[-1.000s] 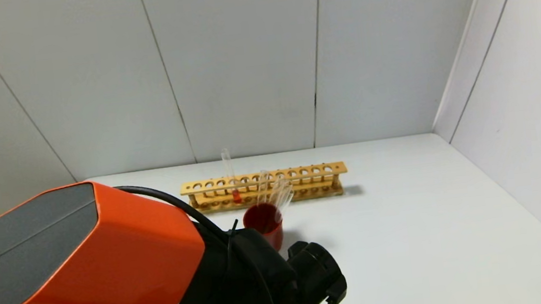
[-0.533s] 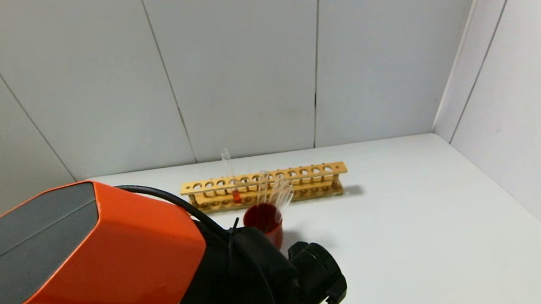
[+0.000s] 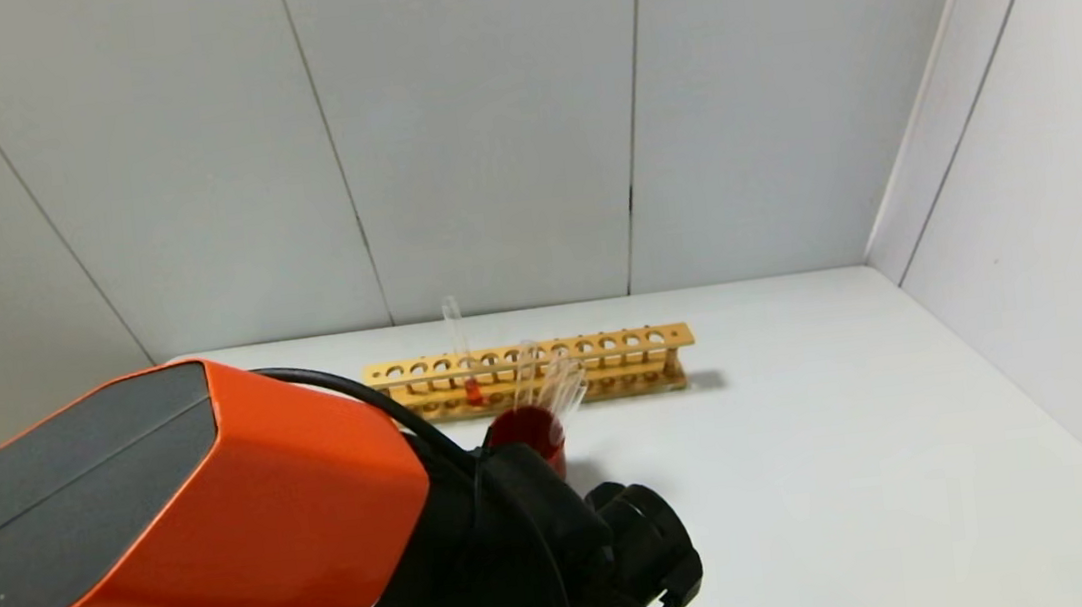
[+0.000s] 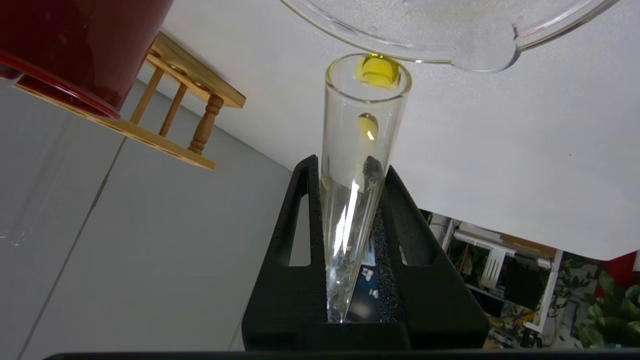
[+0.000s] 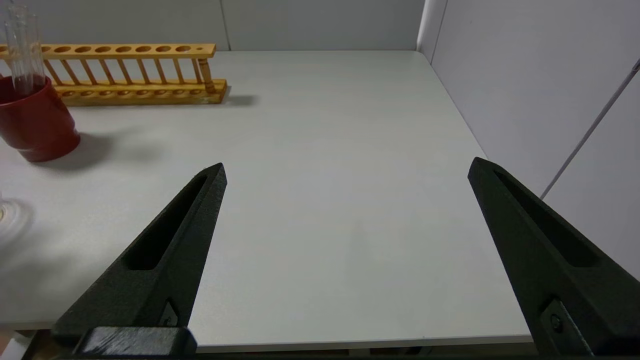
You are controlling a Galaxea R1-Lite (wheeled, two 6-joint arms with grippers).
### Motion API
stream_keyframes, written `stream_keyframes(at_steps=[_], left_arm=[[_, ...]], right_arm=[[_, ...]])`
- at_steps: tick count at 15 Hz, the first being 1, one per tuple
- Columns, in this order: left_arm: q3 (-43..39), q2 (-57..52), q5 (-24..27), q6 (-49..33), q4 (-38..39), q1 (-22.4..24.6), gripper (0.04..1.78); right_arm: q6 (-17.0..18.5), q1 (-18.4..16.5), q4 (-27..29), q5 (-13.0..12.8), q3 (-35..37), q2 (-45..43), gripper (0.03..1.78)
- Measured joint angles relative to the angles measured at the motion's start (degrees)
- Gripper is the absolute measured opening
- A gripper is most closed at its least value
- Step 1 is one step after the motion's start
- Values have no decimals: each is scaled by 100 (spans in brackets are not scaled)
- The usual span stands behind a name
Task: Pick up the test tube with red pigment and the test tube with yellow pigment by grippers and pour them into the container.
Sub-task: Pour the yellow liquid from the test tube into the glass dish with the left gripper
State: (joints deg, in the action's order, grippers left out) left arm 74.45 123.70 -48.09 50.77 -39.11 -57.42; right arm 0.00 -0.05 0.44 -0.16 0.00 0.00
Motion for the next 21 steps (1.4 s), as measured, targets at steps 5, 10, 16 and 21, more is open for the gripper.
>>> stream_keyframes(at_steps=[5,10,16,21], left_arm=[[195,72,0,-1,-251,-29,32],[228,83,2,-1,-319,-40,32],[394,41,-177,-1,-695,-85,32],[535,61,-238,-1,-855,-126,32]], right_arm=[[0,2,0,0,0,0,170],[0,5,0,-2,0,0,170],[0,2,0,-2,0,0,170],[0,5,0,-2,0,0,170]])
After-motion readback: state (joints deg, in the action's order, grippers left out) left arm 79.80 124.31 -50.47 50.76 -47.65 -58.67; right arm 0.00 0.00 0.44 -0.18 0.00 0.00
